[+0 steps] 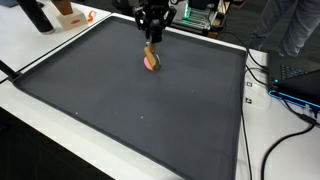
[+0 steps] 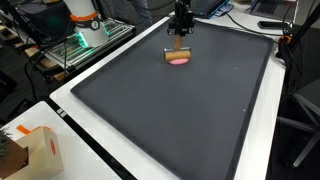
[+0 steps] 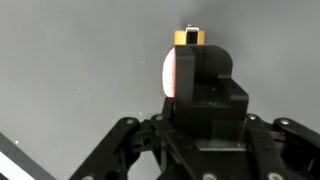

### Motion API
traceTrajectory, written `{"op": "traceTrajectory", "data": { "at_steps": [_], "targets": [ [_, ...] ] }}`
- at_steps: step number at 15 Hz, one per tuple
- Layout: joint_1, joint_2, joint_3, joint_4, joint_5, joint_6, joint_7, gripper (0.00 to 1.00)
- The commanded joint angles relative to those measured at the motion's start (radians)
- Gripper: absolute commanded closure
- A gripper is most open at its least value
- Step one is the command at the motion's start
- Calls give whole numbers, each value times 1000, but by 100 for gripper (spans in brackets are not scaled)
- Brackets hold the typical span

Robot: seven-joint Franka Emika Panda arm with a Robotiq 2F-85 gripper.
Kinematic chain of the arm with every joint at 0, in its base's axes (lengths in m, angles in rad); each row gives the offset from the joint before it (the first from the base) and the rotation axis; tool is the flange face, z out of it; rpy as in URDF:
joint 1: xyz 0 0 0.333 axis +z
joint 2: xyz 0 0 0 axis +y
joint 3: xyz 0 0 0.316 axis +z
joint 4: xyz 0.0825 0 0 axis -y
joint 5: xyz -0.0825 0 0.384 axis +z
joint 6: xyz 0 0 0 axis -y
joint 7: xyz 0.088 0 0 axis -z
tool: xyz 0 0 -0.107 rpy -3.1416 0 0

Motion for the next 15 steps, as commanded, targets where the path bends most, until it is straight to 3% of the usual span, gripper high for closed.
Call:
{"op": "traceTrajectory", "data": {
  "at_steps": [1,5,9,15],
  "targets": [
    [-28,79,-26,-15,-72,32,20,76],
    [-40,71,-39,-25,-79,52,40,76],
    [-51,65,-32,-26,-11,59,-43,76],
    [-43,64,-3,-27,57,48,-316,76]
  ]
}}
